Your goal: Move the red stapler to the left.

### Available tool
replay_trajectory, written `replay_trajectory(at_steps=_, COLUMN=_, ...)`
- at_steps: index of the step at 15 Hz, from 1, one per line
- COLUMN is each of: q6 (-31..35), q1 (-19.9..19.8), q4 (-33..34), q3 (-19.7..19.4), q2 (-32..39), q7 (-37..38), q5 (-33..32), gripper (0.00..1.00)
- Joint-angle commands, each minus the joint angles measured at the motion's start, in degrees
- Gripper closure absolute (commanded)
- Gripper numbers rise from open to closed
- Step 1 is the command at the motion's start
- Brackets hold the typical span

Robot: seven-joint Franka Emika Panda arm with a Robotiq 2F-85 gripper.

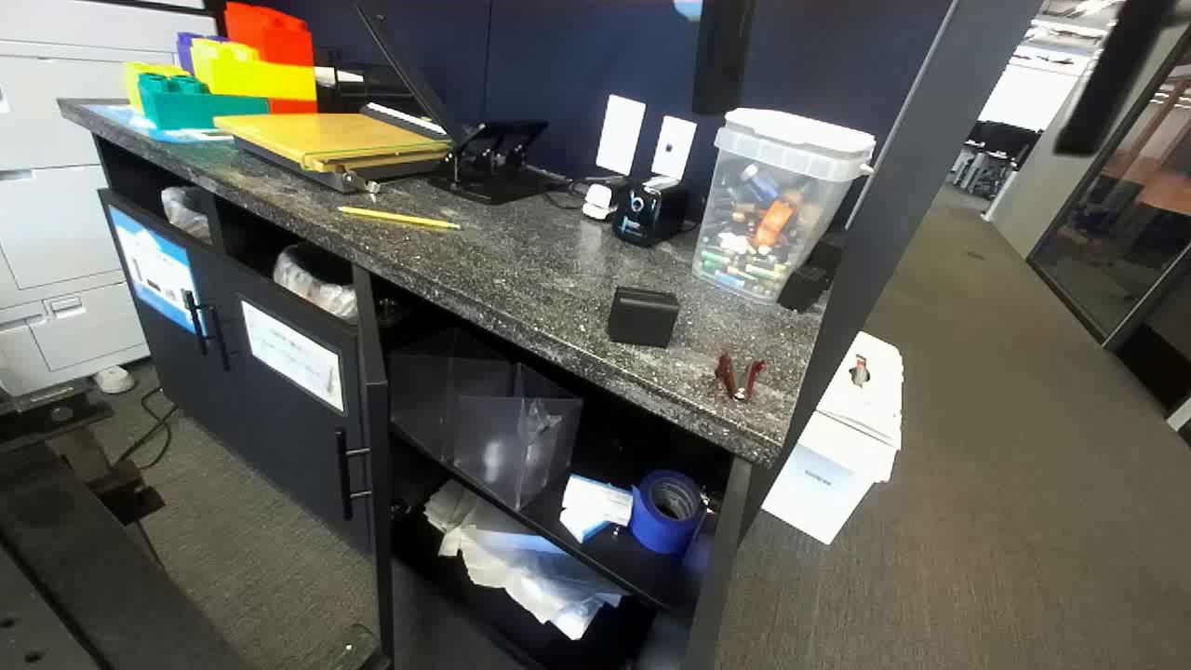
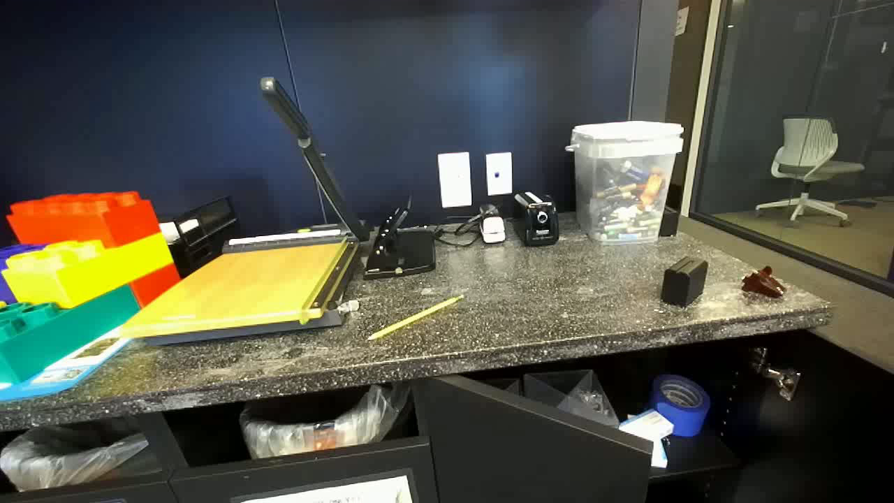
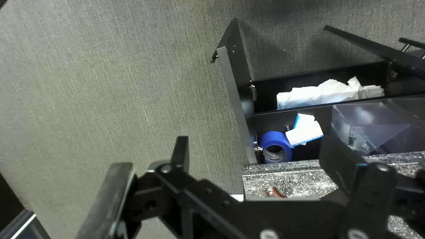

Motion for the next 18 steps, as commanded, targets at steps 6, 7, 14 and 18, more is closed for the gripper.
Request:
replay_trajectory(at_steps=6, q6=-2.66, q1=1.09, q4=4.81, q3=1.31, q2=3.02, q7=1.67, q5=0.29, gripper=0.00)
replay_trajectory(at_steps=7, q6=-3.81, q1=1.60, q4=7.47, q3=1.99, q2=4.82, q7=2.64, q5=0.33, gripper=0.00)
replay_trajectory(at_steps=14, q6=-13.67, q1=5.25, q4=31.80, q3=4.17, q2=24.21, q7=11.29, q5=-1.64, gripper=0.00)
replay_trajectory(at_steps=18, q6=-14.40, q1=5.36, q4=44.48, q3=3.23, q2=37.07, q7=10.18, q5=-1.23, gripper=0.00)
